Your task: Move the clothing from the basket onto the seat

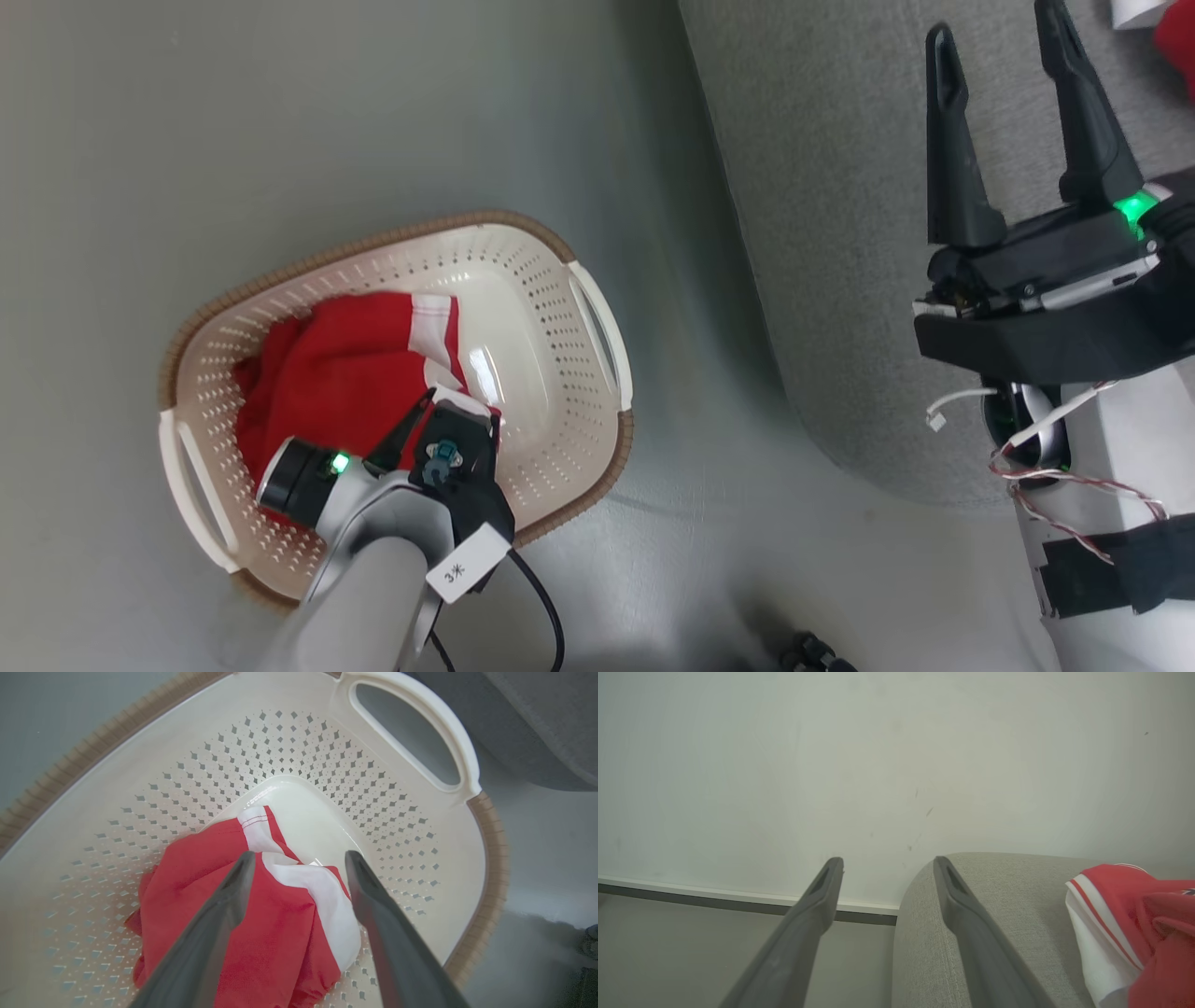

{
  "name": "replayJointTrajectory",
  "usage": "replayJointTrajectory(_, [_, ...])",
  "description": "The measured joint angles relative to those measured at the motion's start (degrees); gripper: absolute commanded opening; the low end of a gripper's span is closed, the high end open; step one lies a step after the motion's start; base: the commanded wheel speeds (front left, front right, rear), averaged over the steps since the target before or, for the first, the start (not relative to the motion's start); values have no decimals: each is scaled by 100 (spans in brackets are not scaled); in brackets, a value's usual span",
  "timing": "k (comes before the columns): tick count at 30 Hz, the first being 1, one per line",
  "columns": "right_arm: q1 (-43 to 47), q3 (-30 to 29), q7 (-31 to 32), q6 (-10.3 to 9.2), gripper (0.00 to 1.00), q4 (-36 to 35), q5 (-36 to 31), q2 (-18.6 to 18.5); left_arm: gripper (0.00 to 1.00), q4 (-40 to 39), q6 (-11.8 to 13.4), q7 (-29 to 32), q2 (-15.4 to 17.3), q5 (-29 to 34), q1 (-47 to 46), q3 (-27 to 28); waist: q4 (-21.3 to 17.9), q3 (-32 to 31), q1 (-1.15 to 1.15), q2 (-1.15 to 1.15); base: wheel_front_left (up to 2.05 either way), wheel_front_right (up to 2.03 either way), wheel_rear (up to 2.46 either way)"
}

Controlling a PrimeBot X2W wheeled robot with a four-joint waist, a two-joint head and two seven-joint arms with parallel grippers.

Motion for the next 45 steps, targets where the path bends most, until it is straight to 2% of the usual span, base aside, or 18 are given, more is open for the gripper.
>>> replayJointTrajectory(18, [-932, 37, -102, 41, 100, 14, 10, 87, 100, 638, -14, 209, 3, 242, -946, -187, -225, 1375, 0, 0, 0, 0, 0])
replayJointTrajectory(32, [-1054, 159, -159, 42, 100, 309, 0, 146, 100, 1259, 66, 301, 0, 407, -1230, -240, -339, 1587, -1, 0, 0, 0, 0])
replayJointTrajectory(33, [-1054, 163, -160, 42, 100, 325, -2, 146, 80, 1290, 83, 300, 1, 420, -1253, -236, -340, 1581, -1, 0, 0, 0, 0])
replayJointTrajectory(34, [-1053, 163, -160, 43, 100, 342, -3, 146, 49, 1322, 100, 300, 1, 437, -1274, -237, -341, 1572, -1, 0, 0, 0, 0])
replayJointTrajectory(36, [-1051, 162, -163, 43, 100, 368, -25, 144, 20, 1384, 103, 299, 1, 444, -1301, -243, -338, 1551, -1, 0, 0, 0, 0])
replayJointTrajectory(37, [-1051, 163, -178, 43, 100, 387, -51, 143, 0, 1410, 110, 292, 1, 444, -1311, -242, -335, 1539, -1, 0, 0, 0, 0])
replayJointTrajectory(45, [-1033, 165, -188, 43, 100, 541, -101, 124, 0, 1412, 146, 15, 1, 363, -1369, -333, -276, 1393, -1, -1, 0, 0, 0])
